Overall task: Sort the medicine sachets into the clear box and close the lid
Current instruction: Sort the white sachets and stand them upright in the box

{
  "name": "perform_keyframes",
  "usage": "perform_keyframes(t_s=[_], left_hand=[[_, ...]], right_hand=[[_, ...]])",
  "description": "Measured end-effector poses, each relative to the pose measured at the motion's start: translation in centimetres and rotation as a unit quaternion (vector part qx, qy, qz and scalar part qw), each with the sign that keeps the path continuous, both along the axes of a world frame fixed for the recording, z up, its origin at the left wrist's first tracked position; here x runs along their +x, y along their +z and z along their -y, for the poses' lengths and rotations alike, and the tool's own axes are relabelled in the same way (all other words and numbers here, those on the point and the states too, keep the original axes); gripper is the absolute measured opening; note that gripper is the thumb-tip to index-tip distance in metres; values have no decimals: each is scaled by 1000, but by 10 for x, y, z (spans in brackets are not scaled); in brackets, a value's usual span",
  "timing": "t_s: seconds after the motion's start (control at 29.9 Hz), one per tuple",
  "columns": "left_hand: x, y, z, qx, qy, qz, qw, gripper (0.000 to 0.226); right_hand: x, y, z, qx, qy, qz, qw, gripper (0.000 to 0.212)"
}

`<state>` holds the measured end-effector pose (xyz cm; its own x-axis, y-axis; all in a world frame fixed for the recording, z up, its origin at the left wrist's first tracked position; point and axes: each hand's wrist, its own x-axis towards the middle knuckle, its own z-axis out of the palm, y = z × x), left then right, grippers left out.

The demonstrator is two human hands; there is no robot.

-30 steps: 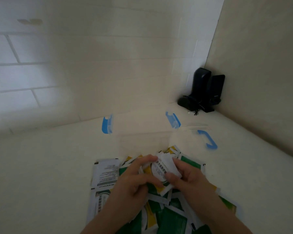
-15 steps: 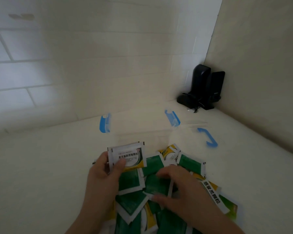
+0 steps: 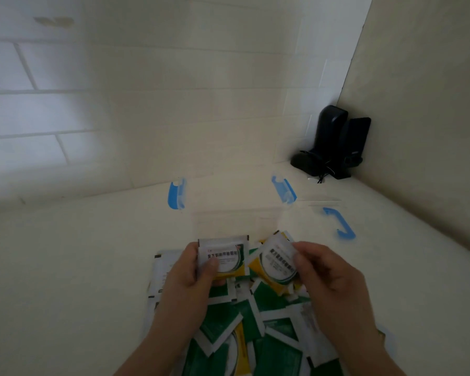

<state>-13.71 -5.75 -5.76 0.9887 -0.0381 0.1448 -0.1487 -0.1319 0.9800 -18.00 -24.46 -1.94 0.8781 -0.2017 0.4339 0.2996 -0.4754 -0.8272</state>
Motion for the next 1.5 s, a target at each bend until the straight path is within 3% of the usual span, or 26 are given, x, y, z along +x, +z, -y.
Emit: perform_keyframes(t_s=[0.1,0.27,0.37,0.43,0.53,0.67,0.87,1.07,1.17,1.24,1.27,1.37,1.44,1.5], left_hand=[[-3,-1,4,17,-65,-2,998,22],[-9,5,12,-49,-127,-10,991,26],[-11,3,12,30,-135,28,990,25],[-8,2,10,55,-102,39,993,15],[0,4,1,-34,-3,4,999,23],[9,7,-7,-173,67,-25,982,25],[10,4,-5,-195,80,-28,977,27],[11,-1,-5,-145,104,-23,984,21],[11,-1,-6,-165,99,-43,980,23],[11,-1,-6,-171,73,-50,981,25],[10,-2,-5,-172,54,-48,982,26],[6,-1,1,-147,2,-37,988,29],[4,0,4,-120,-26,-35,992,30],[3,-1,6,-88,-47,-38,994,31]], right_hand=[[1,-6,-7,-16,41,-31,999,39],[5,-15,-12,-127,-12,19,992,45],[5,-17,-18,-149,0,29,988,37],[5,-16,-21,-103,19,8,994,29],[7,-17,-14,-99,4,-28,995,28],[10,-21,-14,-266,68,-58,960,31],[18,-25,-36,-409,159,-67,896,54],[28,-14,-51,-548,182,27,816,24],[22,-6,-44,-415,140,58,897,16],[19,4,-35,-220,87,45,971,15],[19,8,-30,-124,67,32,989,14],[22,12,-17,23,69,-20,997,20],[22,13,-14,43,106,-63,991,31],[19,11,-13,-8,141,-77,987,45]])
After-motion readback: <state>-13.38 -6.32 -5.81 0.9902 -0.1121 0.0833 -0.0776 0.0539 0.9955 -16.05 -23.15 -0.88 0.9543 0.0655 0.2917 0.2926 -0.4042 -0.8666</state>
